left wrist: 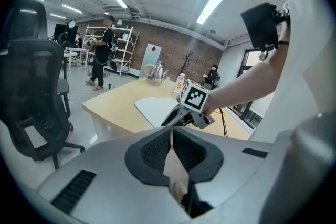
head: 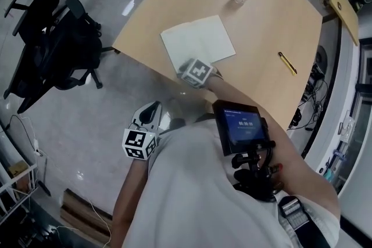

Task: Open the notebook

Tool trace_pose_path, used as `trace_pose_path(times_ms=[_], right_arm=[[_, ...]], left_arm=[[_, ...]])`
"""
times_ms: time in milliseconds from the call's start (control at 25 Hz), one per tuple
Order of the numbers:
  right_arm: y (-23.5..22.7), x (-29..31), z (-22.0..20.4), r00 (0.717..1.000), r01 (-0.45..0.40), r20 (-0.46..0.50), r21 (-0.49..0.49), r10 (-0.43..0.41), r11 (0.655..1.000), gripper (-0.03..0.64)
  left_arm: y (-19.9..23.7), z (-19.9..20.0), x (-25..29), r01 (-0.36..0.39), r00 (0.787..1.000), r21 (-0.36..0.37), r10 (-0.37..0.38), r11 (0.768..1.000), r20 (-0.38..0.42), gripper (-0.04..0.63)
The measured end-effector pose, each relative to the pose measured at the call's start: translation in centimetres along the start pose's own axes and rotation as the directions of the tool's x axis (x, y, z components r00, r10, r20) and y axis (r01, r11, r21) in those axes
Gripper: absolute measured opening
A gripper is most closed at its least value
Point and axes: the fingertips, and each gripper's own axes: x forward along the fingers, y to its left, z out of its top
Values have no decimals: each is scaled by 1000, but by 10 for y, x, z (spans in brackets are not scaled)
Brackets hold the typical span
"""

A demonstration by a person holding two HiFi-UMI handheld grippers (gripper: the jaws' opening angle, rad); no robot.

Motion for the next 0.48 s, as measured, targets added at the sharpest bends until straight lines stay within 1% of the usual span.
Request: trace_pose_path(times_ms=[160, 320, 480], right_arm=[[3, 2, 0, 1000, 12, -2, 10, -12, 1000, 120], [-5, 4, 17, 995, 87, 47, 14, -87, 996, 121], [-8, -13, 25, 989, 138, 52, 17, -139, 990, 121]], left_arm=[[8, 4, 2, 28, 999, 2, -28, 1000, 16, 20], [21, 11, 4, 61, 998, 22, -61, 998, 33, 20], [22, 19, 4, 93, 995, 35, -94, 995, 32, 20]])
